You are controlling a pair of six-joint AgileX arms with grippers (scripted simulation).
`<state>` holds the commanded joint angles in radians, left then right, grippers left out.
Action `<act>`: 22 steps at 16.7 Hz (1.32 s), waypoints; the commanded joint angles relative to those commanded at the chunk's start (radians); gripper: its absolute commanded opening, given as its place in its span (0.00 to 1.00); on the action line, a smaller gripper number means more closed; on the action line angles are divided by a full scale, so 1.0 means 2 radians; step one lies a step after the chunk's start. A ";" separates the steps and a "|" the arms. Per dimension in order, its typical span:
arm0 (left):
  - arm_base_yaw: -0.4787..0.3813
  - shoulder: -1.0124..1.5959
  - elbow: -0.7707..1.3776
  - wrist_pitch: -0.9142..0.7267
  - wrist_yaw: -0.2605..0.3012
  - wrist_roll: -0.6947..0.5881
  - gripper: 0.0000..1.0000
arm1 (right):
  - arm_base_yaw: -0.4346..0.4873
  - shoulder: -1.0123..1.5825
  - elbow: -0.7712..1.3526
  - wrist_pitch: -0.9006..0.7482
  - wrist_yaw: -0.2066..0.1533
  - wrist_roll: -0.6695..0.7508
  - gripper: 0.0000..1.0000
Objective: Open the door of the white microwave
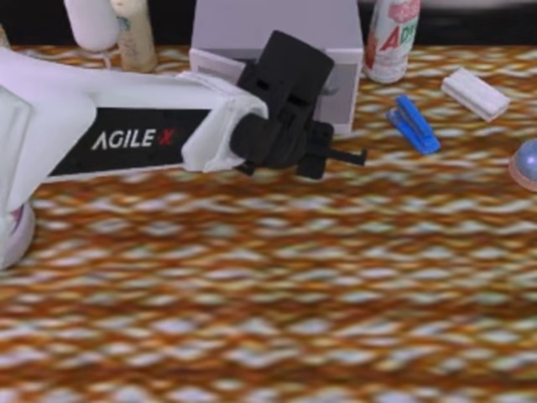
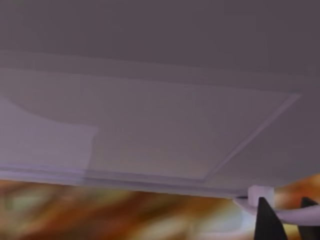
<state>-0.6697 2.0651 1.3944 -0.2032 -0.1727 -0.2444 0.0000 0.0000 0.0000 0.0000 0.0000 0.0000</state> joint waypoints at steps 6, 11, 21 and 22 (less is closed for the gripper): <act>-0.002 -0.002 -0.004 0.002 0.007 0.003 0.00 | 0.000 0.000 0.000 0.000 0.000 0.000 1.00; 0.005 -0.012 -0.020 0.010 0.016 0.019 0.00 | 0.000 0.000 0.000 0.000 0.000 0.000 1.00; 0.005 -0.012 -0.020 0.010 0.016 0.019 0.00 | 0.000 0.000 0.000 0.000 0.000 0.000 1.00; 0.005 -0.012 -0.020 0.010 0.016 0.019 0.00 | 0.000 0.000 0.000 0.000 0.000 0.000 1.00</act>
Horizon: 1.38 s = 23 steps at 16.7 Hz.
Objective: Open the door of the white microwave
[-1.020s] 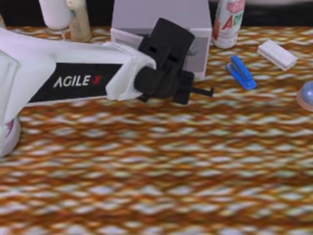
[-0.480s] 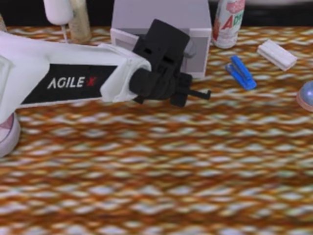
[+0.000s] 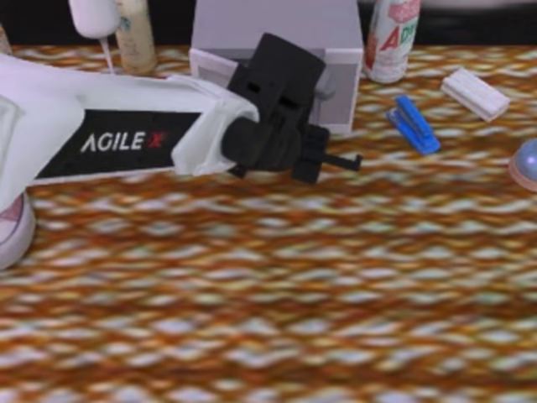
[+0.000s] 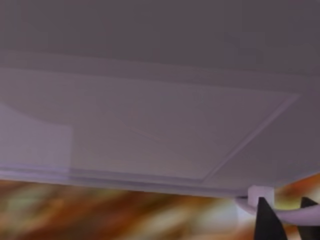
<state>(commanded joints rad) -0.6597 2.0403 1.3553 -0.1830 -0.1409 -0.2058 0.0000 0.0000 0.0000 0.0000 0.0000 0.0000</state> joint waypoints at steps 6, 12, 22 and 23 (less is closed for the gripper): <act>0.000 0.000 0.000 0.000 0.000 0.000 0.00 | 0.000 0.000 0.000 0.000 0.000 0.000 1.00; 0.000 0.000 0.000 0.000 0.000 0.000 0.00 | 0.000 0.000 0.000 0.000 0.000 0.000 1.00; 0.006 -0.012 -0.019 0.009 0.017 0.021 0.00 | 0.000 0.000 0.000 0.000 0.000 0.000 1.00; 0.006 -0.012 -0.019 0.009 0.017 0.021 0.00 | 0.000 0.000 0.000 0.000 0.000 0.000 1.00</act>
